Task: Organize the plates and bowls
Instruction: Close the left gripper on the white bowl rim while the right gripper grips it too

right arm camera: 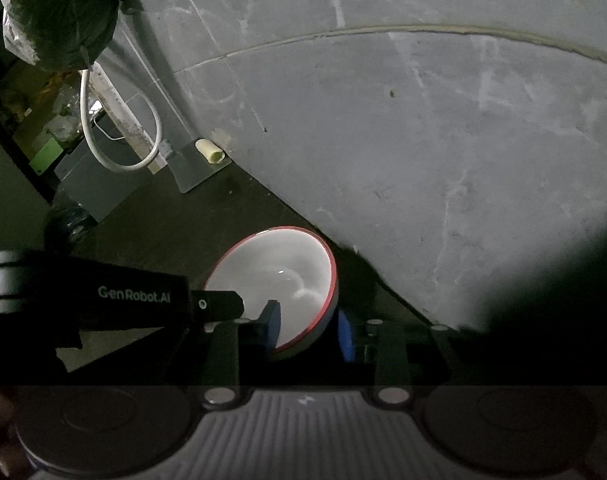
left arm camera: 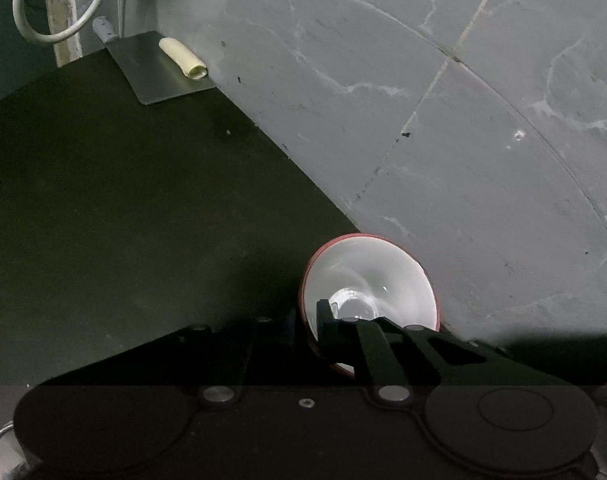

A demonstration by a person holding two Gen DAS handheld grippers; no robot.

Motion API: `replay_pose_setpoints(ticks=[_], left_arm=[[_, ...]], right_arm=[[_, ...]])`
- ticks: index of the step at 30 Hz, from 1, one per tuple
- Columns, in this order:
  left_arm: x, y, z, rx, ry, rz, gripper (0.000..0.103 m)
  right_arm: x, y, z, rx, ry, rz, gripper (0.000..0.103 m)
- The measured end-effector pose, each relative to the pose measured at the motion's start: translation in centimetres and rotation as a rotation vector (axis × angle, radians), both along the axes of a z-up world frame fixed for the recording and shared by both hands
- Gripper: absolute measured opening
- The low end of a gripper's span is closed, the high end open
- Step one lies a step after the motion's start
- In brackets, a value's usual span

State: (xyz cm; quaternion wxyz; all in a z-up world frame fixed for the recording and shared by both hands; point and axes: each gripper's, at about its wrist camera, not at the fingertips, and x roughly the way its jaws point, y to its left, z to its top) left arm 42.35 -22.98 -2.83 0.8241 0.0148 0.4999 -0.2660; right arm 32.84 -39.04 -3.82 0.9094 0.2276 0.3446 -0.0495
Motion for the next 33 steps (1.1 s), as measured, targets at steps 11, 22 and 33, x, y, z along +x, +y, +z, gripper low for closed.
replay_pose_setpoints(ticks=[11,22,33], left_arm=[[-1.7,0.8,1.1,-0.014,-0.035,0.028,0.008],[-6.1,3.5,6.5,-0.031,-0.137,0.109,0.008],[-11.8,7.9,10.9,-0.087,-0.229,0.184,0.009]], right_arm=[[-1.4,-0.5,0.2,0.026,-0.018,0.033,0.027],[-4.0,0.8,4.1,0.026,-0.124,0.107,0.024],[-8.2,3.9,8.8,-0.011,-0.221,0.204,0.024]])
